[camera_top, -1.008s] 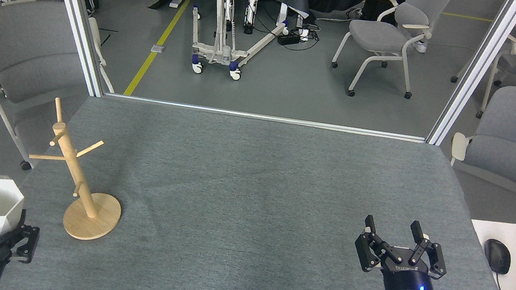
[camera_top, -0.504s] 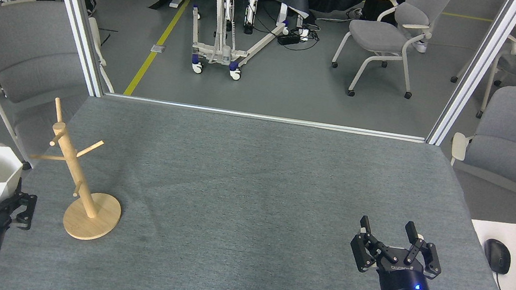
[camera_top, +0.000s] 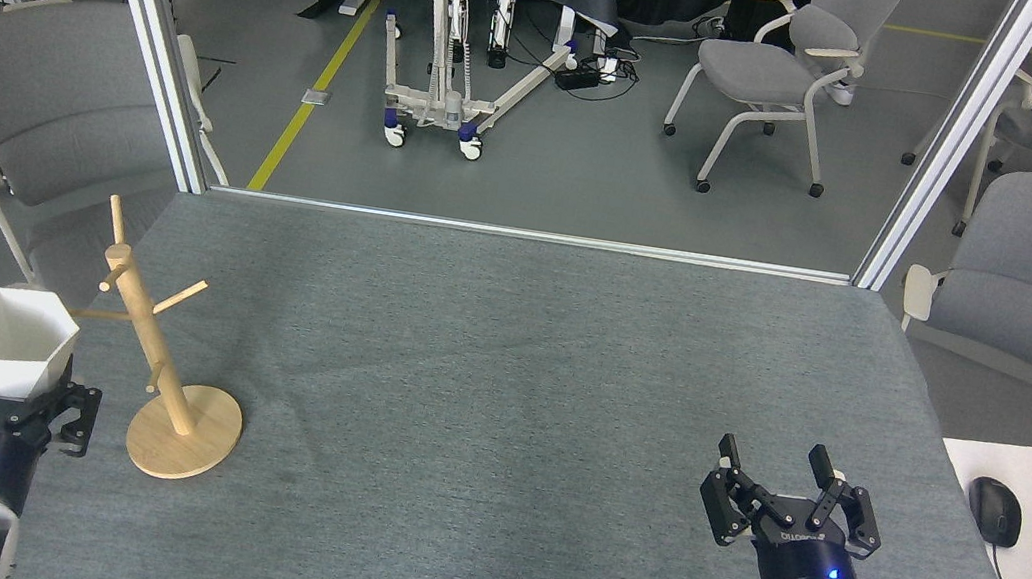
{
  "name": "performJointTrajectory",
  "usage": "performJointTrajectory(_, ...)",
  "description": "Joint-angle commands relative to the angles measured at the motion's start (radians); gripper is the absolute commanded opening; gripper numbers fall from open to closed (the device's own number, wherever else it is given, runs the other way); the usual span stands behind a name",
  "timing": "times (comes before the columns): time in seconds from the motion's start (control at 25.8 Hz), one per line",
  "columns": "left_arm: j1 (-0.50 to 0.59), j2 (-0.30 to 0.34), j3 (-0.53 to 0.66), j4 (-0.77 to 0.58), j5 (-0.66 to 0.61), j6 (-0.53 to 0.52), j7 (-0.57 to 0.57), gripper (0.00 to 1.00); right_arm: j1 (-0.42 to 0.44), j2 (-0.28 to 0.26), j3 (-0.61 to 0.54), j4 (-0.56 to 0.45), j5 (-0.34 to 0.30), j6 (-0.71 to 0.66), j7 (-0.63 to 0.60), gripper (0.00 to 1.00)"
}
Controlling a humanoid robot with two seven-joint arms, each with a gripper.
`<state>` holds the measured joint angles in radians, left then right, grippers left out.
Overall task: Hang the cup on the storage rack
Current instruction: 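Move the held cup toward a peg of the wooden rack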
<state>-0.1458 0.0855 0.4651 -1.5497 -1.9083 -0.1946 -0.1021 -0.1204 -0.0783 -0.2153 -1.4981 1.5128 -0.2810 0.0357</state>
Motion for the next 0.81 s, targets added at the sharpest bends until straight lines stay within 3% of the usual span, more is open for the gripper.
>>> performJointTrajectory(0.0,-0.001,-0.003,-0.019,-0.001,-0.014,0.004,-0.001,0.00,-0.012,0.000,0.002,0.004,0.000,0.000,0.000,0.99)
performJointTrajectory(0.66,0.003,-0.004,-0.101,0.030,-0.015,0.006,-0.001,0.00,-0.016,-0.003,0.002,0.033,0.000,0.003,0.001,0.99)
performJointTrajectory(0.7,0.003,-0.003,-0.103,0.034,-0.015,0.006,-0.001,0.03,-0.016,-0.003,0.002,0.035,0.000,0.003,0.000,0.99)
performJointTrajectory(0.78,0.003,-0.004,-0.103,0.036,-0.015,0.007,-0.001,0.28,-0.016,-0.005,0.002,0.035,0.000,0.005,0.001,0.99)
